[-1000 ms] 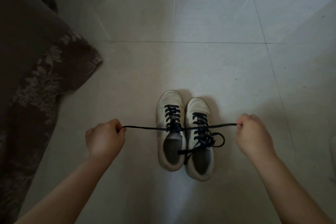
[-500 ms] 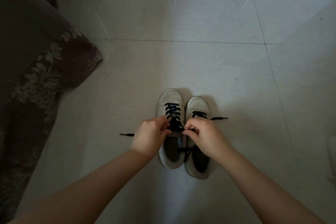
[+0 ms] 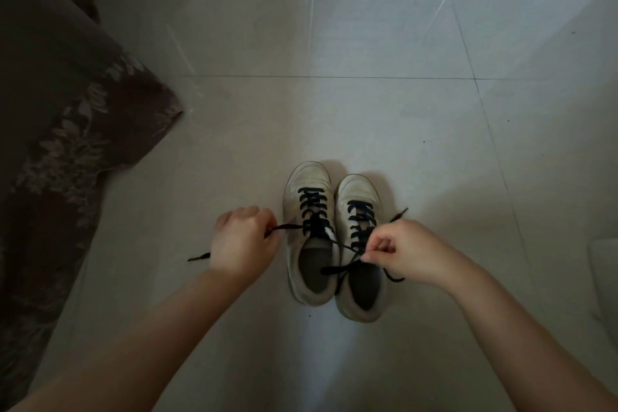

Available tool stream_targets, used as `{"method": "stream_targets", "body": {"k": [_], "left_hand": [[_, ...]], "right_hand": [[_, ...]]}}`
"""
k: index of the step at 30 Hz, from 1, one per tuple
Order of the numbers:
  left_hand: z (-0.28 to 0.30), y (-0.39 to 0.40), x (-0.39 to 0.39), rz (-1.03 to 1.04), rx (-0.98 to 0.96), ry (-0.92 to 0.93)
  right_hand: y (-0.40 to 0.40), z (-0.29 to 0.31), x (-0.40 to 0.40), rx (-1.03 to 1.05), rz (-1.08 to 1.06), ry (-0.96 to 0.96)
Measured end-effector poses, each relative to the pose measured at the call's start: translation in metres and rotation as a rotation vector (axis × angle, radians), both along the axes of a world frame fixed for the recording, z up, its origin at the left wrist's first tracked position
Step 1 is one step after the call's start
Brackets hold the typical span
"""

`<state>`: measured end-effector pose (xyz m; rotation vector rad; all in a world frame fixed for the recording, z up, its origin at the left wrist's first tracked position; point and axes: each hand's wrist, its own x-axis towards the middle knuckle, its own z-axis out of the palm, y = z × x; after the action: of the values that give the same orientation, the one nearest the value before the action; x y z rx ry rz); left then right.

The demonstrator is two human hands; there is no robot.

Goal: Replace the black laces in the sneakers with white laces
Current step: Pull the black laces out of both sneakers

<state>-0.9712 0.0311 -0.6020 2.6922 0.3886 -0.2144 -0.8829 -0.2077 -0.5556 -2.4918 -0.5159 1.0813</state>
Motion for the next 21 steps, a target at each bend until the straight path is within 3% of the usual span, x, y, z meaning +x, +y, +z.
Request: {"method": "stream_targets", "body": {"k": [6,10,13,17,21], "left_hand": [[0.003,-0.026,0.001,-0.179,-0.031,-0.202],[-0.005,-0.041,0.007,-0.269,0.055,-0.178],[-0.012,-0.042,0.009,-0.296,0.138,-0.207],[-0.014,-0.046,0.006,-0.298,0.171,-0.205],[-0.016,-0.045,0.006,-0.197,0.063,-0.151]], "right_hand": [[0.034,-0.014,-0.011,0.205,0.064,-0.382],[0.052,-0.037,-0.023,0.115,0.281,-0.541],[0.053,-0.045,-0.029,0.042,0.296,-0.647],[0.051,-0.052,-0.03,0.155,0.137,-0.566],[0.048,-0.054,-0.027,0.252,0.021,-0.505]]}}
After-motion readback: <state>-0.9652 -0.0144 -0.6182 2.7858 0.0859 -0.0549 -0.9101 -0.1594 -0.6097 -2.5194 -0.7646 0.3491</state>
